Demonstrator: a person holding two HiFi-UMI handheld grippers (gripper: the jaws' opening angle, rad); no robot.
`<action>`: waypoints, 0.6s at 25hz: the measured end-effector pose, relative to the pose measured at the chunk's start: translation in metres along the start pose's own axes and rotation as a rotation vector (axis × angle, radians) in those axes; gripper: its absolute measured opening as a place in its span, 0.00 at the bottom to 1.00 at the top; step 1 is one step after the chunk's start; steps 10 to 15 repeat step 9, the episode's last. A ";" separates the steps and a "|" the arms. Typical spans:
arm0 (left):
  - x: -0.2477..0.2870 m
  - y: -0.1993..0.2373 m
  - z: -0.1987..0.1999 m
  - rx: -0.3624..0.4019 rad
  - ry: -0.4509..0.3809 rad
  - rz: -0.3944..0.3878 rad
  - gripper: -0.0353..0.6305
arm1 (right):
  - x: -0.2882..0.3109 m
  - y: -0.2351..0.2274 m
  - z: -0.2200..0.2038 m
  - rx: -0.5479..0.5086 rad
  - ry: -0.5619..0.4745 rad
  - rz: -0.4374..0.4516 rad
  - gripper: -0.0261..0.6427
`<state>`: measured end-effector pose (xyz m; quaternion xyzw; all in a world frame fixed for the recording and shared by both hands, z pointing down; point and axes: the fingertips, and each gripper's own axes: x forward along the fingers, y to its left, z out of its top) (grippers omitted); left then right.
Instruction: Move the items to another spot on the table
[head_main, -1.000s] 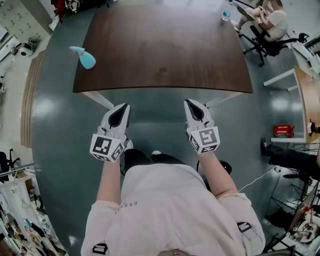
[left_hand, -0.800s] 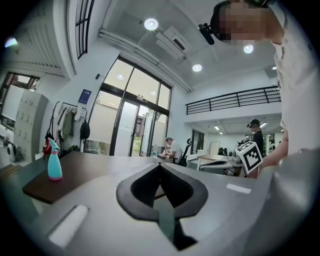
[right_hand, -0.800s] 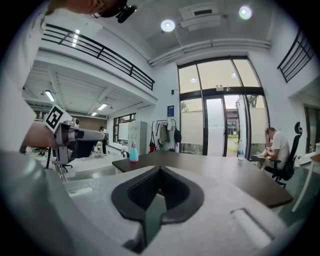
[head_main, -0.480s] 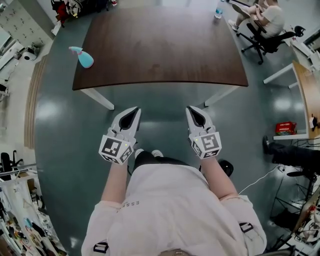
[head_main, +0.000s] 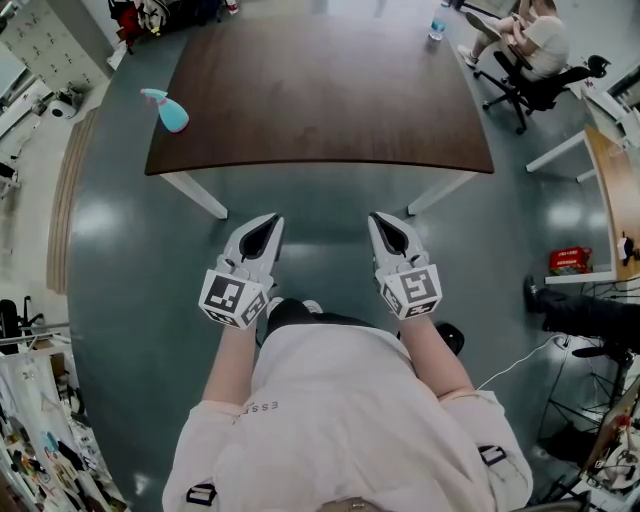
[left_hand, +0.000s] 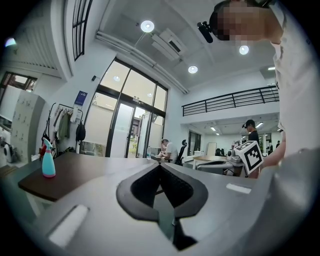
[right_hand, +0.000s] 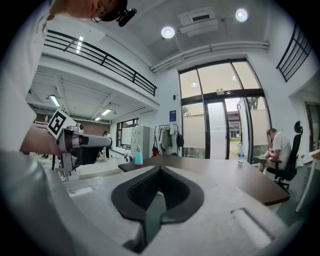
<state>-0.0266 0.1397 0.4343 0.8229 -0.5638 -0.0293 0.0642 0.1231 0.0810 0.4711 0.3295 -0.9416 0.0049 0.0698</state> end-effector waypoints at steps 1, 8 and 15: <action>-0.001 0.000 0.001 0.002 -0.002 -0.003 0.08 | 0.000 0.001 0.000 0.001 0.000 -0.003 0.02; -0.003 -0.004 0.004 0.003 -0.009 -0.011 0.08 | -0.004 0.002 0.001 -0.002 0.006 -0.005 0.02; -0.002 -0.005 0.005 0.004 -0.008 -0.014 0.08 | -0.005 0.002 0.001 0.000 0.008 -0.004 0.02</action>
